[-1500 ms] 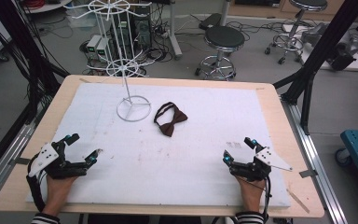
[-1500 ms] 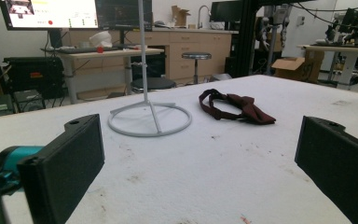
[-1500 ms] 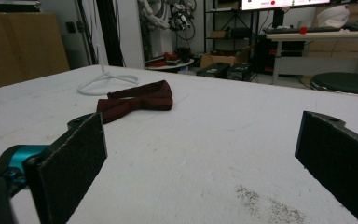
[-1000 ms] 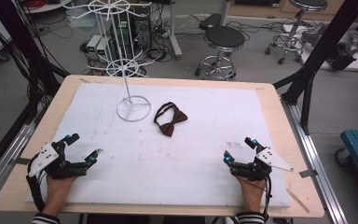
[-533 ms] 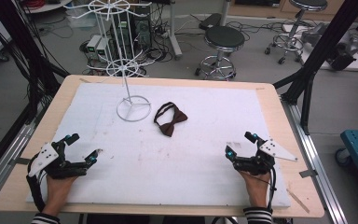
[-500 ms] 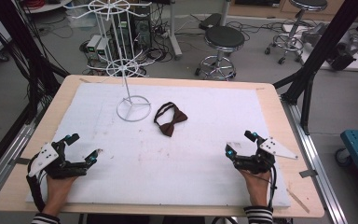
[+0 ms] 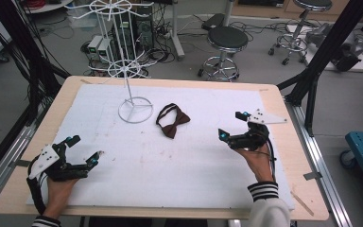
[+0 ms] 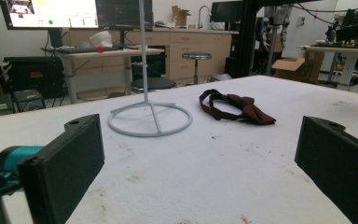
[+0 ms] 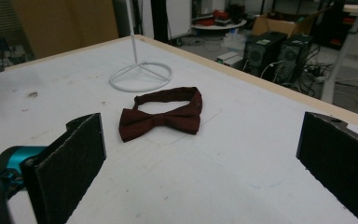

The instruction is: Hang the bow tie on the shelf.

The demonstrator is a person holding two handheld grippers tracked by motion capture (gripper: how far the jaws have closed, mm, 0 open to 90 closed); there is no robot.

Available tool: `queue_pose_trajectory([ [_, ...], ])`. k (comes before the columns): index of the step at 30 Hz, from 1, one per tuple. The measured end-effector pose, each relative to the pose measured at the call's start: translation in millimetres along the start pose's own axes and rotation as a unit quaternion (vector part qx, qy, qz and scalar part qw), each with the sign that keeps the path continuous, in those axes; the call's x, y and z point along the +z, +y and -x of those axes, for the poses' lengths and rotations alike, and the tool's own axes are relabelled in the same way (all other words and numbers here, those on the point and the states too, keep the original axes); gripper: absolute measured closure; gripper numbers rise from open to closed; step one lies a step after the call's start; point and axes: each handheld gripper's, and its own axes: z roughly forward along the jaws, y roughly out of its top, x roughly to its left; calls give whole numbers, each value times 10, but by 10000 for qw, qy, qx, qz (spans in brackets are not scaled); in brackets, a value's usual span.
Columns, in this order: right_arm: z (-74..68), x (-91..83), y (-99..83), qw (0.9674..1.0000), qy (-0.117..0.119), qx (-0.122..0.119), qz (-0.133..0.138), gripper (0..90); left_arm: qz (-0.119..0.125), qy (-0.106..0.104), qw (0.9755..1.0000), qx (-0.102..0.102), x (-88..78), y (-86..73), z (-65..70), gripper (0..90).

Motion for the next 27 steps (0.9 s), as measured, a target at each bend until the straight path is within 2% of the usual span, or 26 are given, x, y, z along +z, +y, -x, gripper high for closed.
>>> queue_pose_trajectory([
  [3,28,109,104,9997,87,-177,-115,5,3,-2,10000,-2,0,0,0,17],
  [7,81,262,225,9984,291,-287,-387,5,5,-12,10000,-23,0,0,-2,17],
  [8,81,262,225,9984,291,-287,-387,5,5,-12,10000,-23,0,0,-2,17],
  [11,130,411,342,9961,481,-434,-606,5,2,-12,10000,-25,0,1,-4,17],
  [13,132,441,365,9955,503,-476,-653,5,7,-11,10000,-29,0,0,-4,17],
  [14,136,526,427,9934,610,-594,-766,6,2,-14,10000,-28,0,0,-4,17],
  [16,133,591,469,9921,657,-655,-847,6,3,-10,10000,-27,0,1,-3,17],
  [18,140,646,483,9920,741,-705,-741,6,6,-11,10000,-29,0,0,-3,17],
  [19,147,675,487,9911,808,-664,-828,6,5,-12,10000,-25,0,0,-3,17],
  [22,161,768,524,9873,899,-820,-1022,6,5,-9,10000,-29,1,1,-4,17],
  [24,161,793,536,9874,947,-842,-952,6,0,-5,10000,-32,1,1,-4,17],
  [25,172,858,566,9841,1090,-888,-1086,6,-3,-8,10000,-33,0,1,-5,17],
  [27,176,920,602,9808,1126,-1014,-1224,6,-3,-8,10000,-31,0,1,-4,17],
])
